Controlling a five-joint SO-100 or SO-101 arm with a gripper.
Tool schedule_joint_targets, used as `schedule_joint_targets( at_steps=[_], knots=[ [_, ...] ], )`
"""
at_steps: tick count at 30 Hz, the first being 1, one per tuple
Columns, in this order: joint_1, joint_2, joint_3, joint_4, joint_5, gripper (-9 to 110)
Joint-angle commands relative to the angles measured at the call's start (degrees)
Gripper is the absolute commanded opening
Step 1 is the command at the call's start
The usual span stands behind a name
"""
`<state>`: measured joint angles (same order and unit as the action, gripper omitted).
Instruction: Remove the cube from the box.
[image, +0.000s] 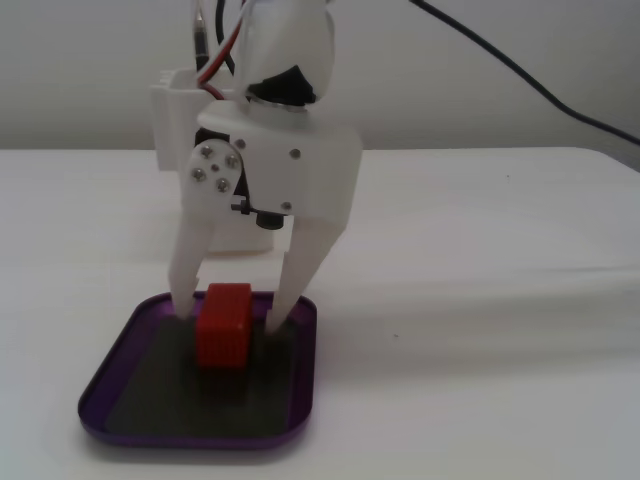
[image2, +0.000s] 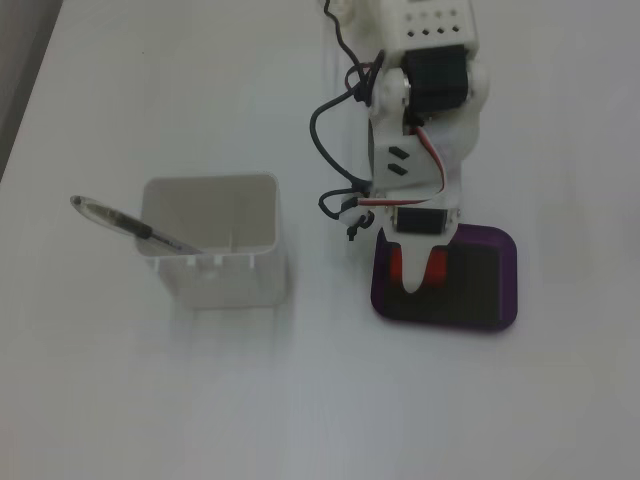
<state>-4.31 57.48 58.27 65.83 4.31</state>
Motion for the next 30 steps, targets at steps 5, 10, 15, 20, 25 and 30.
schedule_joint_targets(
  at_steps=[5,10,15,20,25,30],
  knots=[
    [-0.3,0.8,-2.3,-0.6,-0.4,6],
    [-0.3,1.4,-2.4,-0.4,0.0,0],
    [-0.6,3.8,-4.5,1.8,0.4,-1],
    [-0.7,13.1,-9.7,11.1,-0.1,-1],
    [-0.4,23.6,-9.6,18.7,-0.4,-1],
    [0.4,32.6,1.8,21.1,-2.6,-1]
  ],
)
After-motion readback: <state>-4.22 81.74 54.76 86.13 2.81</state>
